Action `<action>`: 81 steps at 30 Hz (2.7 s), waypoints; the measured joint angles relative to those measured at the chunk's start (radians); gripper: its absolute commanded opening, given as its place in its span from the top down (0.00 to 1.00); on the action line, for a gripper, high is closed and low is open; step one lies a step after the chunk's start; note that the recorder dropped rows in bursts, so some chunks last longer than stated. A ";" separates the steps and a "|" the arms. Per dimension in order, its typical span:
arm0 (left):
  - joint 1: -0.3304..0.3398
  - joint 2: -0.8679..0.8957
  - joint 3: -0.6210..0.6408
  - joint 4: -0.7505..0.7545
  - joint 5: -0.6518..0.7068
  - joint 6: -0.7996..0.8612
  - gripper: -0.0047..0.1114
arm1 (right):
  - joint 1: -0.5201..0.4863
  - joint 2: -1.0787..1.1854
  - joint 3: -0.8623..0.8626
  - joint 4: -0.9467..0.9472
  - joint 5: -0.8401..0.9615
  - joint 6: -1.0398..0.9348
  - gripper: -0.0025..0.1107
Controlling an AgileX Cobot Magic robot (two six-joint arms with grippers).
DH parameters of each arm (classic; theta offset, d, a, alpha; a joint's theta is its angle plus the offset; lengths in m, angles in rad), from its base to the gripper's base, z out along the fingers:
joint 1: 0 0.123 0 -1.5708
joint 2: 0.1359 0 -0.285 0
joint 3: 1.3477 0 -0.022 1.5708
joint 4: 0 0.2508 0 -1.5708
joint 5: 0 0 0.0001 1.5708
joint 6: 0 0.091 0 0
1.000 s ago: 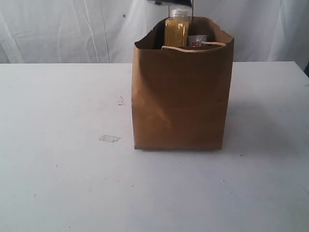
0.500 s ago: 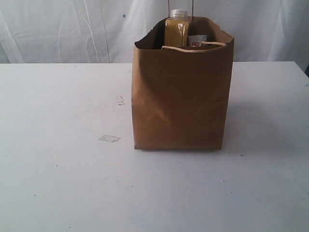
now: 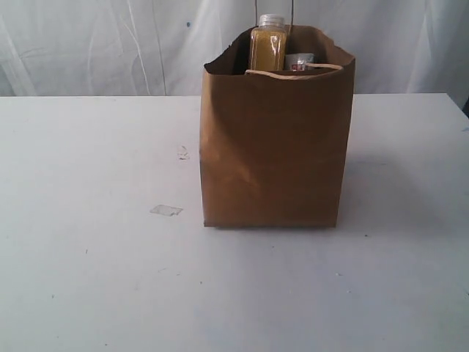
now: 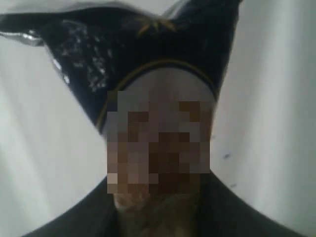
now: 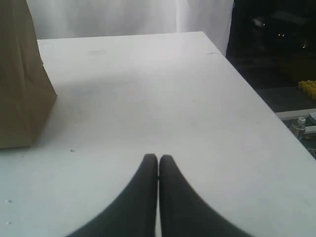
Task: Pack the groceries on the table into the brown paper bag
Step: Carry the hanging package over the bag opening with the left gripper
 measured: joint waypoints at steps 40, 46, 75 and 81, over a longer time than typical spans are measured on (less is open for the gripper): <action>-0.011 0.172 -0.350 0.482 1.618 -0.590 0.96 | 0.000 0.000 0.000 0.000 0.000 0.002 0.98; -0.022 0.188 -0.415 0.843 1.581 -0.621 0.96 | 0.000 0.000 0.000 0.000 0.000 0.002 0.98; -0.407 0.538 -0.420 0.355 0.600 -0.096 0.96 | 0.000 0.000 0.000 0.000 0.000 0.002 0.98; -0.407 0.538 -0.420 0.272 0.401 -0.213 0.96 | 0.000 0.000 0.000 0.000 0.000 0.002 0.98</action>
